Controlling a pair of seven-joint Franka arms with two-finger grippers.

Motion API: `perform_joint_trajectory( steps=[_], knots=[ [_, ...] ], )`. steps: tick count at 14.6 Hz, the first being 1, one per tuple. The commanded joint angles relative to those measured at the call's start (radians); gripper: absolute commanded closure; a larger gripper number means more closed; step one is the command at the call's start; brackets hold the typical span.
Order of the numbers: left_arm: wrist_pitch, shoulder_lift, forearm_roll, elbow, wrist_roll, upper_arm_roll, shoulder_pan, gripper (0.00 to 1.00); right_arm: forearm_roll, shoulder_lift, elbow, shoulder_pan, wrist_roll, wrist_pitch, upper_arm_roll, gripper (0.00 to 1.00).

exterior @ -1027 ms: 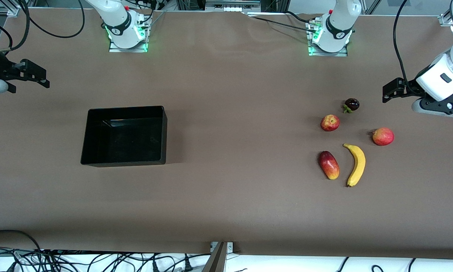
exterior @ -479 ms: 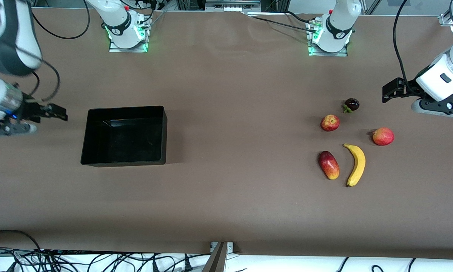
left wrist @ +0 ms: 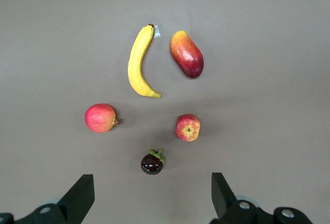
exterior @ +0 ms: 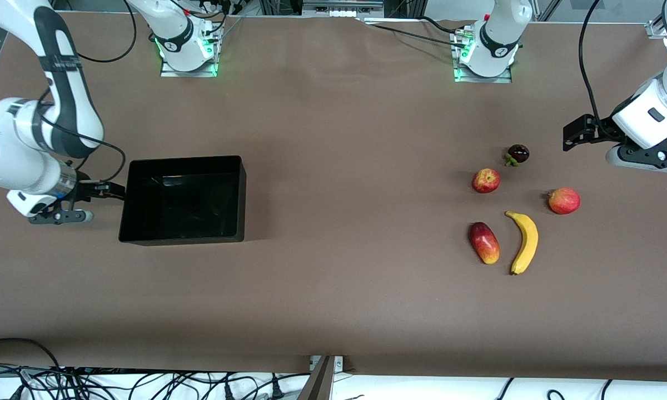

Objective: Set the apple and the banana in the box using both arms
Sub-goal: 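Move the right gripper down to the side of the black box, then push the black box with the right gripper toward the fruit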

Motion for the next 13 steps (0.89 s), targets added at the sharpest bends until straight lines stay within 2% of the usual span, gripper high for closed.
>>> perform_joint_trajectory(
  steps=[1,4,6,7,10,11,13],
  knots=[
    [-0.02,0.008,-0.006,0.026,-0.011,-0.001,-0.003,0.0,0.043,-0.019,-0.109,-0.006,0.008,0.094,0.006,0.0],
    [-0.02,0.008,-0.006,0.025,-0.009,0.001,-0.001,0.0,0.066,-0.015,-0.154,-0.006,0.008,0.134,0.006,0.04],
    [-0.021,0.008,-0.006,0.025,-0.009,0.001,-0.001,0.0,0.068,-0.005,-0.154,-0.006,0.008,0.136,0.006,0.15],
    [-0.021,0.008,-0.006,0.025,-0.011,0.001,-0.001,0.0,0.069,-0.002,-0.154,-0.006,0.008,0.136,0.006,0.28],
    [-0.021,0.008,-0.008,0.025,-0.009,0.001,-0.001,0.0,0.069,-0.001,-0.148,-0.006,0.008,0.129,0.006,0.93],
    [-0.021,0.008,-0.006,0.025,-0.009,0.001,-0.001,0.0,0.069,-0.001,-0.142,-0.006,0.008,0.128,0.008,1.0],
    [-0.021,0.008,-0.008,0.025,-0.009,0.001,-0.001,0.0,0.069,-0.002,-0.111,-0.005,-0.001,0.122,0.009,1.0]
  ],
)
